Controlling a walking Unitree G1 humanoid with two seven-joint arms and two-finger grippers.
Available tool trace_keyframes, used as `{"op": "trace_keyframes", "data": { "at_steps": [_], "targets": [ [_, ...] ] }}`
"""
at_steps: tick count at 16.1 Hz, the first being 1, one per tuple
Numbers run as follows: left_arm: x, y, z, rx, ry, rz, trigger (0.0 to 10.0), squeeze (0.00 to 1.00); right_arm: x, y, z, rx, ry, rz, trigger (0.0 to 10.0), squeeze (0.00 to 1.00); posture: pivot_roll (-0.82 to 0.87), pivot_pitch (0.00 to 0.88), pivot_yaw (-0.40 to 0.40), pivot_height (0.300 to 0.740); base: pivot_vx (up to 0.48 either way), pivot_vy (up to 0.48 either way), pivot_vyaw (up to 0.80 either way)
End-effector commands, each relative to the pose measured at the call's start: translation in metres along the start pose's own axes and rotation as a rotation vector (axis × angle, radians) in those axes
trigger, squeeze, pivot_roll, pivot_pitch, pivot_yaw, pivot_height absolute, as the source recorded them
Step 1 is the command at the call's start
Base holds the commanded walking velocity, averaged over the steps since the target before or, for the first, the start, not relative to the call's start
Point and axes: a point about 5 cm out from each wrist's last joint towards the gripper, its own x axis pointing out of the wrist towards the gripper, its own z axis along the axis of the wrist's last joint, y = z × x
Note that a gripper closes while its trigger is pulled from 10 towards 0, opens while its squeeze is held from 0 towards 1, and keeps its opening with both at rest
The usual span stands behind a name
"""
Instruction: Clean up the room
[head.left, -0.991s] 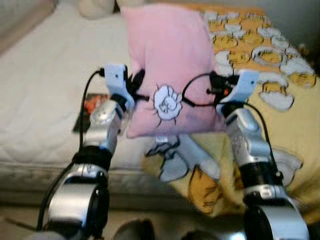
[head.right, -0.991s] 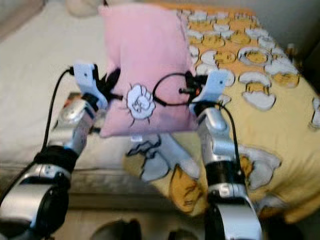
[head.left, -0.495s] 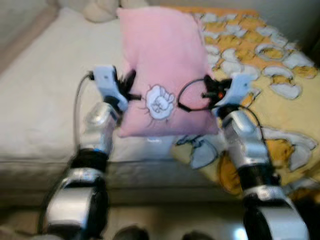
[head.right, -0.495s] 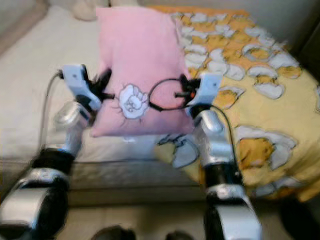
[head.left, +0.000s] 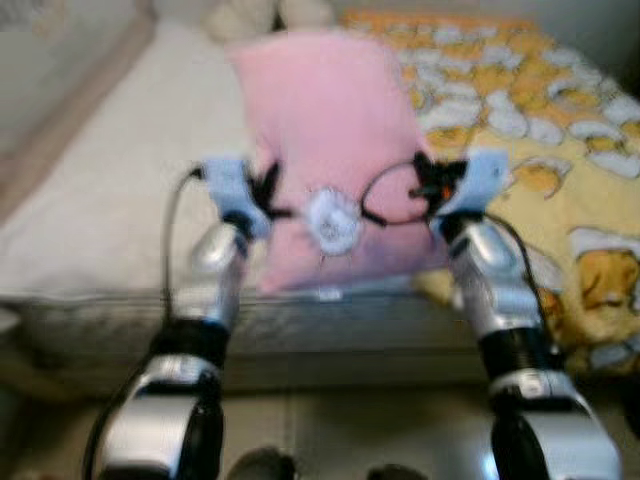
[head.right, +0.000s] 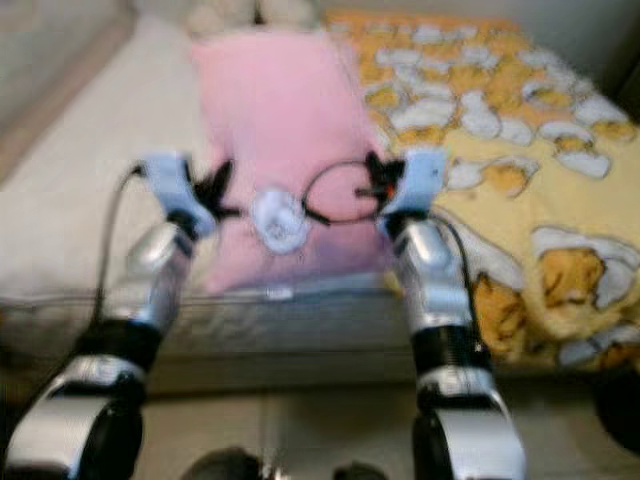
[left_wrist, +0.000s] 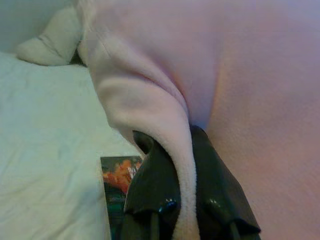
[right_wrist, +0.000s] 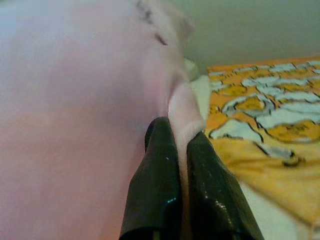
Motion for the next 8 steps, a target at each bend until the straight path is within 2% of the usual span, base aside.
{"op": "trace_keyframes", "data": {
  "at_steps": [1,4,5,6,8],
  "targets": [
    [0.0023,0.0055,0.0136,0.041,-0.044,0.015,0.0,0.0,0.0015,-0.001,0.0101,-0.012,-0.054,-0.005,0.0,0.0,-0.02,0.0,-0.01,0.74,0.0,0.48,0.0],
    [0.0001,0.0074,0.011,0.045,-0.038,0.037,0.0,0.0,0.0016,-0.0002,0.0098,-0.015,-0.055,0.001,0.0,0.0,-0.02,0.0,-0.016,0.74,0.0,0.48,0.0],
    [-0.0007,0.0092,0.01,0.075,-0.035,0.057,0.0,0.0,0.0018,0.0,0.009,-0.014,-0.053,0.001,0.0,0.0,-0.02,0.0,-0.016,0.74,0.0,0.476,0.0],
    [-0.0009,0.0099,0.0076,0.131,-0.016,0.078,0.0,0.0,0.002,0.0005,0.0084,-0.015,-0.052,0.003,0.0,0.0,-0.02,0.0,-0.019,0.74,0.0,0.0,0.0],
    [-0.0015,0.0069,0.0135,0.141,-0.072,0.063,0.0,0.0,0.0022,0.0014,0.0085,-0.019,-0.05,0.008,0.0,0.0,-0.02,0.0,-0.02,0.74,0.0,0.0,0.0]
  ]
}}
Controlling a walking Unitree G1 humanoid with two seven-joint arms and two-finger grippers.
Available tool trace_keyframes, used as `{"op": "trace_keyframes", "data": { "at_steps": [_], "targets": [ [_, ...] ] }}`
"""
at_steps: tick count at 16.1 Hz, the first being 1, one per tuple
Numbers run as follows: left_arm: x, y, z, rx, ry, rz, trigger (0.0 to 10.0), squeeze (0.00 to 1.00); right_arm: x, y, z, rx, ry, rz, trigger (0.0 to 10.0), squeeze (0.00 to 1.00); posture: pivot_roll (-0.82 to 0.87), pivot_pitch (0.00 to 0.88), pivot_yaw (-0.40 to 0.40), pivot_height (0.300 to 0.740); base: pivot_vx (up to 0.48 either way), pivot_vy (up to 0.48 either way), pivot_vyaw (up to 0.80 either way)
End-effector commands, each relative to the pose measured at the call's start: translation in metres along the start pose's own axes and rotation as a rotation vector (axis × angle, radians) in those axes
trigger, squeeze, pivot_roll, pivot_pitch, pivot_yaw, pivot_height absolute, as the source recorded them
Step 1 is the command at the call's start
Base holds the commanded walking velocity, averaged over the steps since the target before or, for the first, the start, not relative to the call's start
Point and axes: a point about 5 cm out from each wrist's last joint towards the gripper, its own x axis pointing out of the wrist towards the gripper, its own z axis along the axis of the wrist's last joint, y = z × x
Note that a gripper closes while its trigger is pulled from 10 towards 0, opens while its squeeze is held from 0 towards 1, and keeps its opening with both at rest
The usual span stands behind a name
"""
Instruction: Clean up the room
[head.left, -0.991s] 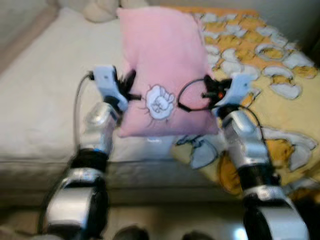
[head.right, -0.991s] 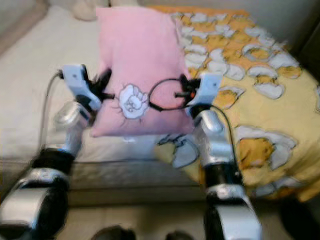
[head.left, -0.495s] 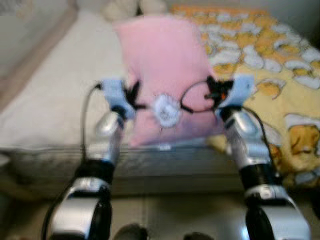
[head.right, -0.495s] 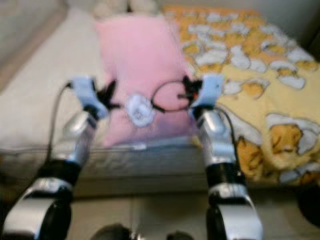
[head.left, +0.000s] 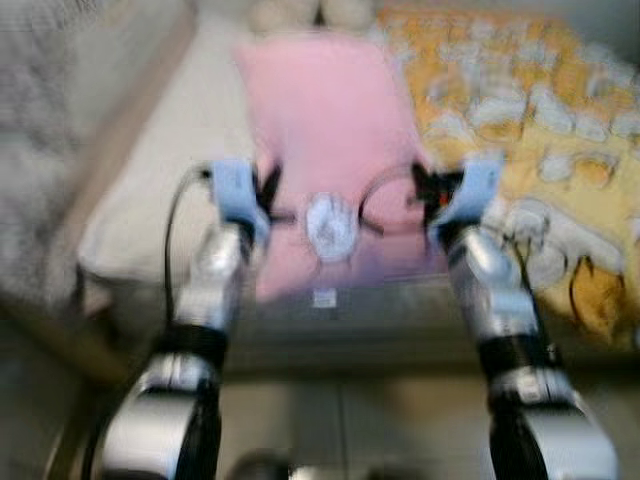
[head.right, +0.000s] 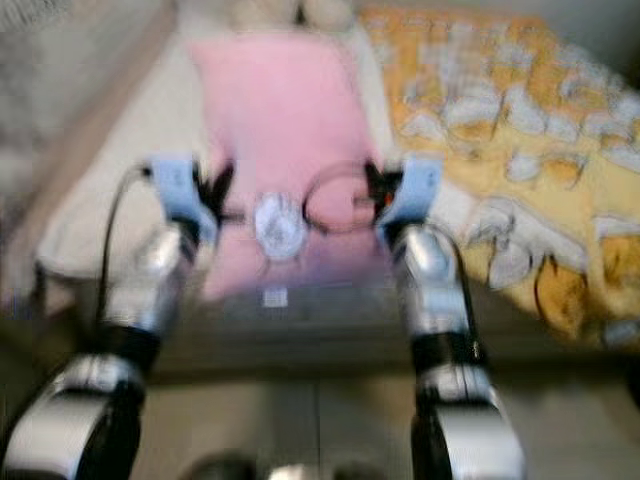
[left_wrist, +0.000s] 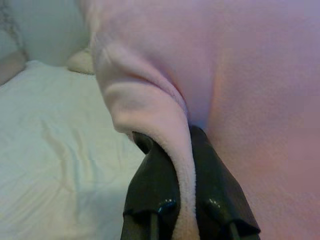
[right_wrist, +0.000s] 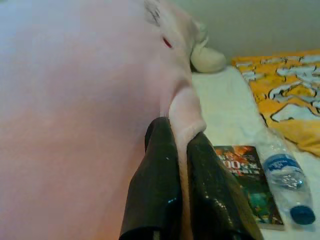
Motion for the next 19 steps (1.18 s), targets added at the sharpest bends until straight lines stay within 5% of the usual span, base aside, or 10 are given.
{"op": "trace_keyframes", "data": {
  "at_steps": [1,19],
  "targets": [
    [0.001,0.008,0.012,0.039,-0.047,0.03,0.0,0.0,0.003,0.0,0.012,-0.015,-0.054,-0.004,0.0,0.0,-0.02,0.0,-0.02,0.74,0.322,0.0,0.0],
    [0.008,0.02,0.013,0.012,-0.002,0.102,0.0,0.0,0.007,0.005,0.009,-0.02,-0.044,0.032,0.0,0.0,-0.02,0.0,-0.024,0.74,0.447,0.0,0.0]
  ]
}}
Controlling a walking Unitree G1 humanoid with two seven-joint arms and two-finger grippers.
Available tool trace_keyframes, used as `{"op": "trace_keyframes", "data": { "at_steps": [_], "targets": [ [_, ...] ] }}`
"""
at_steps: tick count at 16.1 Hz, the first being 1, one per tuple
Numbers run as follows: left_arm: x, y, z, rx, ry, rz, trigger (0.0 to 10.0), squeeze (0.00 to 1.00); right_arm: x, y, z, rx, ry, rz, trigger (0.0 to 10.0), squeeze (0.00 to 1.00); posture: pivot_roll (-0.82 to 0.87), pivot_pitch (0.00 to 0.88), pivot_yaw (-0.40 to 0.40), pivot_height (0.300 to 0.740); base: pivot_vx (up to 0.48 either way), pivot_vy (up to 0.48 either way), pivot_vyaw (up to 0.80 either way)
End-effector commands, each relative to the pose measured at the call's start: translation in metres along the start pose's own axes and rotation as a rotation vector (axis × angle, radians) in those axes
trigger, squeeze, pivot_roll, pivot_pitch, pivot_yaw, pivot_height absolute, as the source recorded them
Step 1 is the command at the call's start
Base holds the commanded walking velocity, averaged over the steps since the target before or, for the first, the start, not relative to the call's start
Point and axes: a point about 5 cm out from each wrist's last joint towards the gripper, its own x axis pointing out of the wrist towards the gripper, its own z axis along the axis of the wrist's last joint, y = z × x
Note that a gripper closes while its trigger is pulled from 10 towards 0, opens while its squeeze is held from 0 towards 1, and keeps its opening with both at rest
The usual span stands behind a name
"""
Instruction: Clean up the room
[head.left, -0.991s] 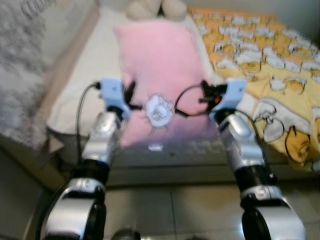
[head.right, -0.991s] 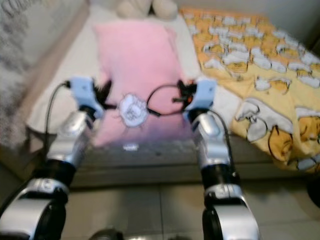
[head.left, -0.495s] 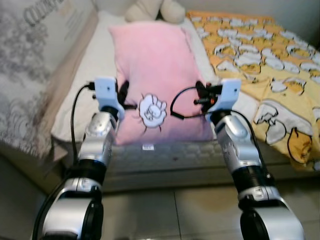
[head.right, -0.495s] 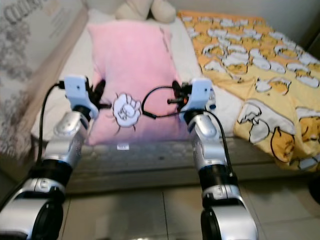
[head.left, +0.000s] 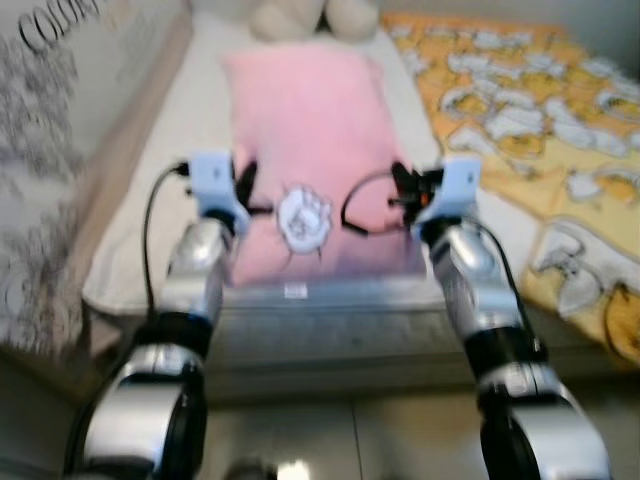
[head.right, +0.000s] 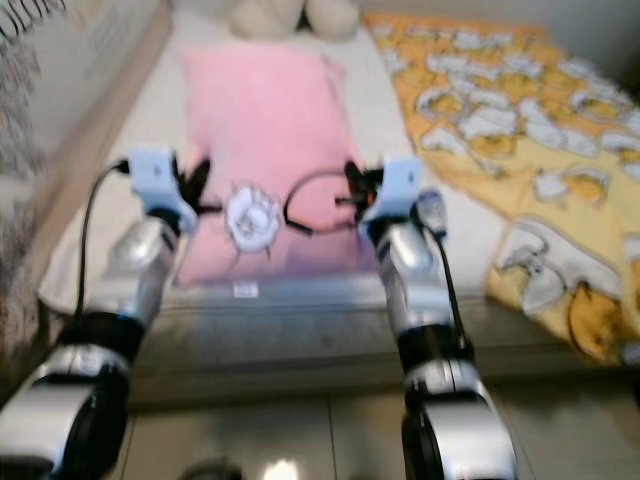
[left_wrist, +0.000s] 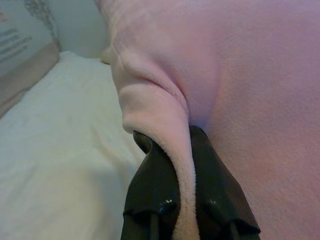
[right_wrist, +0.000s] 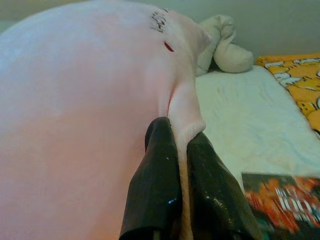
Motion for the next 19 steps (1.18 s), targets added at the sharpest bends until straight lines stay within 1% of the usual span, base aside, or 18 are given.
{"op": "trace_keyframes", "data": {
  "at_steps": [1,5,6,9,14,17,19],
  "targets": [
    [0.006,-0.008,0.011,-0.001,-0.041,-0.008,0.0,0.0,-0.003,-0.015,0.01,-0.023,-0.046,-0.039,0.0,0.0,-0.02,0.0,-0.024,0.74,0.454,0.0,0.0],
    [0.007,-0.006,0.009,-0.004,-0.028,-0.008,0.0,0.0,-0.007,-0.015,0.002,-0.018,-0.03,-0.041,0.0,0.0,-0.02,0.0,-0.018,0.74,0.45,0.0,0.0],
    [0.007,-0.005,0.008,-0.011,-0.028,-0.01,0.0,0.0,-0.009,-0.016,0.0,-0.016,-0.025,-0.045,0.0,0.0,-0.02,0.0,-0.018,0.74,0.3,0.375,0.0],
    [0.007,-0.006,0.008,0.013,-0.024,-0.014,0.0,0.0,-0.009,-0.015,0.001,-0.016,-0.027,-0.042,0.0,0.0,-0.02,0.0,-0.015,0.74,0.0,0.479,0.0],
    [0.008,-0.008,0.007,0.022,-0.018,-0.022,0.0,0.0,-0.012,-0.013,-0.002,-0.015,-0.021,-0.036,0.0,0.0,-0.03,0.0,-0.014,0.74,0.0,0.454,0.0],
    [0.008,-0.009,0.006,0.02,-0.014,-0.023,0.0,0.0,-0.012,-0.014,-0.002,-0.018,-0.019,-0.035,0.0,0.0,-0.04,0.0,-0.014,0.74,0.264,0.401,0.0],
    [0.009,-0.008,0.006,0.031,-0.008,-0.015,0.0,0.0,-0.013,-0.014,-0.002,-0.02,-0.019,-0.034,0.0,0.0,-0.04,0.0,-0.014,0.74,0.409,0.144,0.0]
  ]
}}
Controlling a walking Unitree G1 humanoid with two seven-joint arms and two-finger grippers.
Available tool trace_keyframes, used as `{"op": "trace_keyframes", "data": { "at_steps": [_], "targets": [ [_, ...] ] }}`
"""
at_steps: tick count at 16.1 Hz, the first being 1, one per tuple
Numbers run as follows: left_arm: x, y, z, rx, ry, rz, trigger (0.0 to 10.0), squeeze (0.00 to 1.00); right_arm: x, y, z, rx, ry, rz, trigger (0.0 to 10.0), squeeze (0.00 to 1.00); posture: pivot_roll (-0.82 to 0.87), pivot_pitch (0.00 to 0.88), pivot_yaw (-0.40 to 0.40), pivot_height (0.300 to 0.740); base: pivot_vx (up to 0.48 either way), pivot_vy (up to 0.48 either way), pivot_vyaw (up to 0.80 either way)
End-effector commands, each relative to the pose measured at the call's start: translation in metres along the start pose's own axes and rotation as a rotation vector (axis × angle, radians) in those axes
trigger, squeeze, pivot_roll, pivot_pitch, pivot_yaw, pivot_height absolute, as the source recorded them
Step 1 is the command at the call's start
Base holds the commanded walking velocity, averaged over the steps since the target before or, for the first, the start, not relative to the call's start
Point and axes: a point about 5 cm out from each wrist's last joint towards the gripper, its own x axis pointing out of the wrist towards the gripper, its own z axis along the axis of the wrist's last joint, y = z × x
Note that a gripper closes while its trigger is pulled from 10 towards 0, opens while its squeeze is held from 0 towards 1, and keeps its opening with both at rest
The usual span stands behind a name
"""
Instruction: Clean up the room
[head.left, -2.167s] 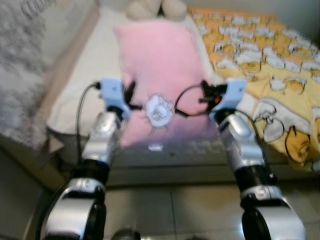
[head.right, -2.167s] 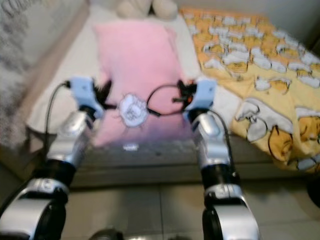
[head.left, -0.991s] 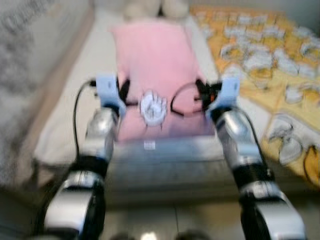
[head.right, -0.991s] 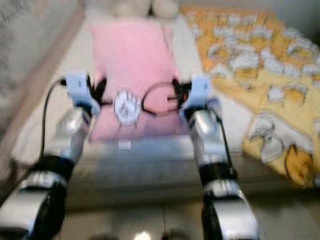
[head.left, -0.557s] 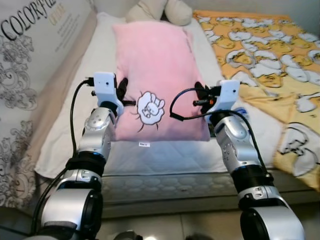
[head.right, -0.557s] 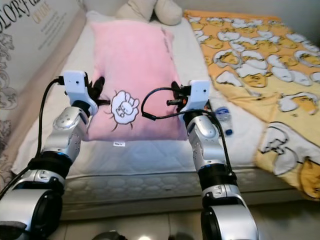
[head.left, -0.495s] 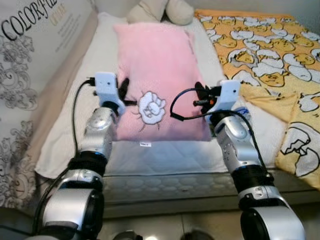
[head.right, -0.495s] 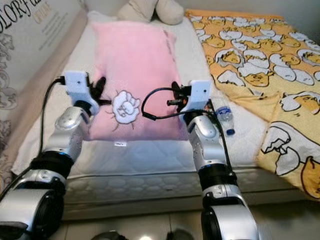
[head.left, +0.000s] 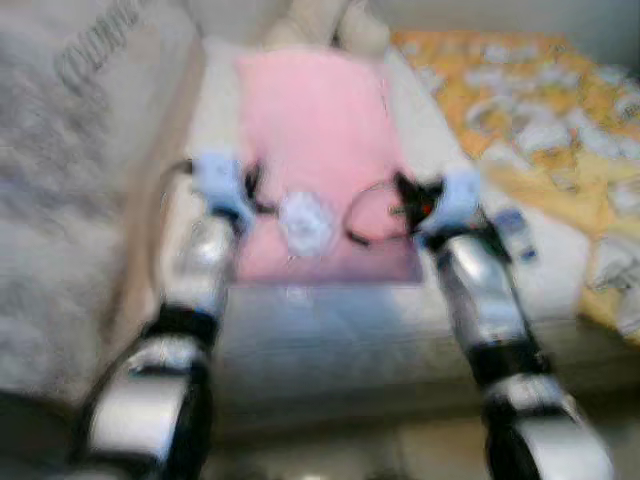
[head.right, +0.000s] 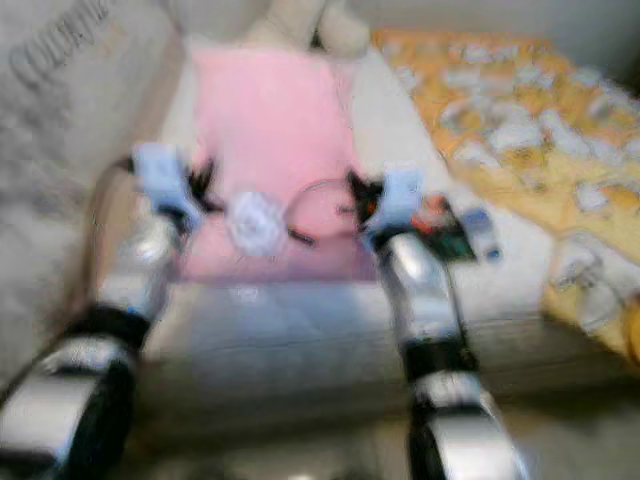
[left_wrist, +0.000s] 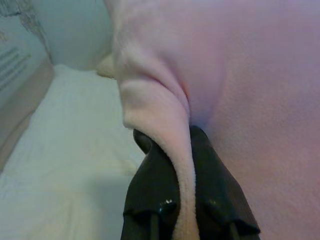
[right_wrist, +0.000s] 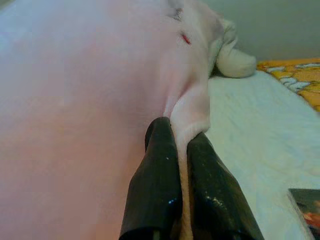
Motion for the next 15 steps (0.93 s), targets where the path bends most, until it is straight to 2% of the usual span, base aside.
{"op": "trace_keyframes", "data": {
  "at_steps": [1,3,5,9,15],
  "targets": [
    [0.001,0.0122,0.0083,0.02,-0.023,0.043,0.0,0.0,0.0034,0.0021,0.0106,-0.007,-0.046,0.002,0.0,0.0,-0.04,0.0,-0.013,0.74,0.435,0.0,0.0],
    [0.0004,0.0107,0.0098,0.04,-0.045,0.034,0.0,0.0,0.0032,0.0024,0.0101,-0.007,-0.044,0.002,0.0,0.01,-0.04,0.0,-0.013,0.74,0.442,0.0,0.0],
    [-0.0005,0.009,0.0096,0.148,-0.049,0.056,0.0,0.0,0.0033,0.0025,0.01,-0.007,-0.042,0.005,0.0,0.0,-0.04,0.0,-0.013,0.74,0.0,0.0,0.0],
    [-0.0018,0.0185,0.0045,0.056,-0.015,0.13,0.0,0.0,0.0035,0.0032,0.0091,-0.01,-0.036,0.012,0.0,0.0,-0.03,0.0,-0.015,0.74,0.473,0.0,0.0],
    [-0.0013,0.017,0.0035,0.054,-0.011,0.135,0.0,0.0,0.0049,0.0029,0.0096,-0.012,-0.034,0.014,0.0,0.0,-0.03,0.0,-0.02,0.74,0.48,0.0,0.0]
  ]
}}
